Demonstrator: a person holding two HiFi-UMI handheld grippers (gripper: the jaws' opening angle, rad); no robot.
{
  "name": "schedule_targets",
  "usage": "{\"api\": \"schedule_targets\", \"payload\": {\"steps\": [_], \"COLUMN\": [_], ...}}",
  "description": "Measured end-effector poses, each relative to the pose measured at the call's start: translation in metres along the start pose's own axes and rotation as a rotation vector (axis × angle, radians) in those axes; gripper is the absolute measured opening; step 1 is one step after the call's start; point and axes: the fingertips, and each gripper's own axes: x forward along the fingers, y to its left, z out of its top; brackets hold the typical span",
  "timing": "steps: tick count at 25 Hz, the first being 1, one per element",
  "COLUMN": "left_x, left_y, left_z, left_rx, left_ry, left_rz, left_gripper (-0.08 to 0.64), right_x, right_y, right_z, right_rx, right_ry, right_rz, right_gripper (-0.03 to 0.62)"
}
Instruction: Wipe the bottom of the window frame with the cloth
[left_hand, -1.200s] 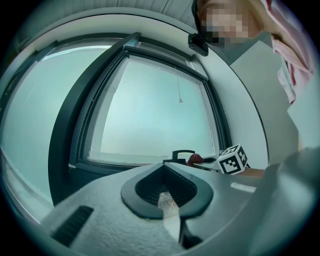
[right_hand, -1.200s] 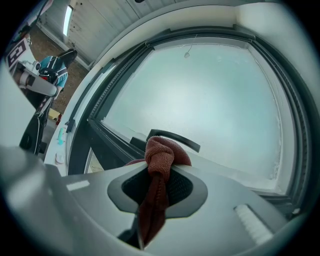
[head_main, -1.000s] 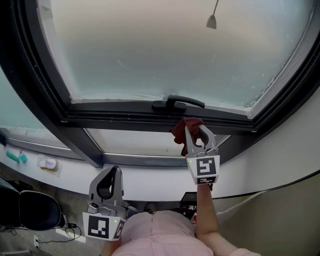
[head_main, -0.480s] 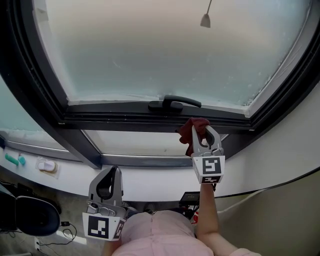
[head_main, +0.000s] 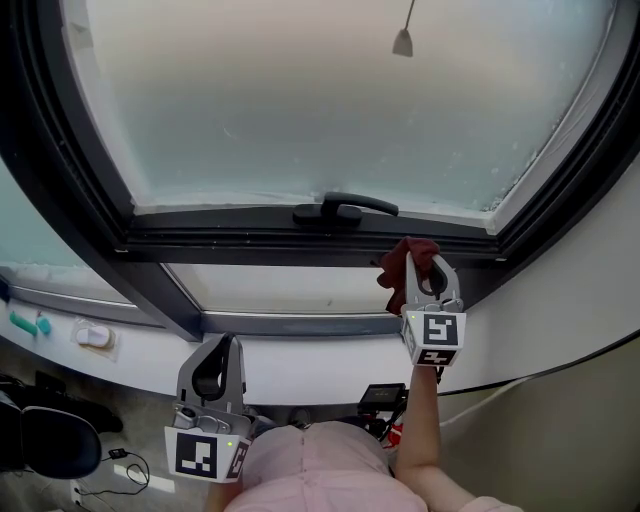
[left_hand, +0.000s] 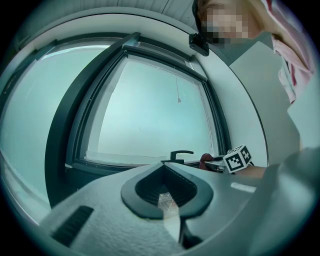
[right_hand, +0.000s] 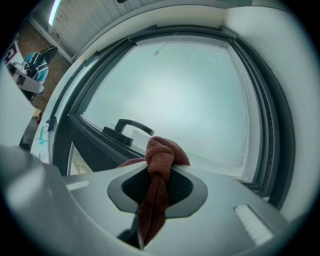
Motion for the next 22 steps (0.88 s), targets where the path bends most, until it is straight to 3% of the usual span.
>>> {"api": "schedule_targets", "payload": {"steps": [22], "left_x": [0.009], "left_y": [-0.004], "left_z": [0.001], "left_rx": [0.007], "left_ry": [-0.006], "left_rz": [-0.010], "left_gripper": [-0.006], "right_x": [-0.031], "right_y": [-0.129], "right_z": [-0.050], "right_rx": [0.099], "right_ry": [0.092], "right_rz": [-0.295], "right_gripper": [0.071]}}
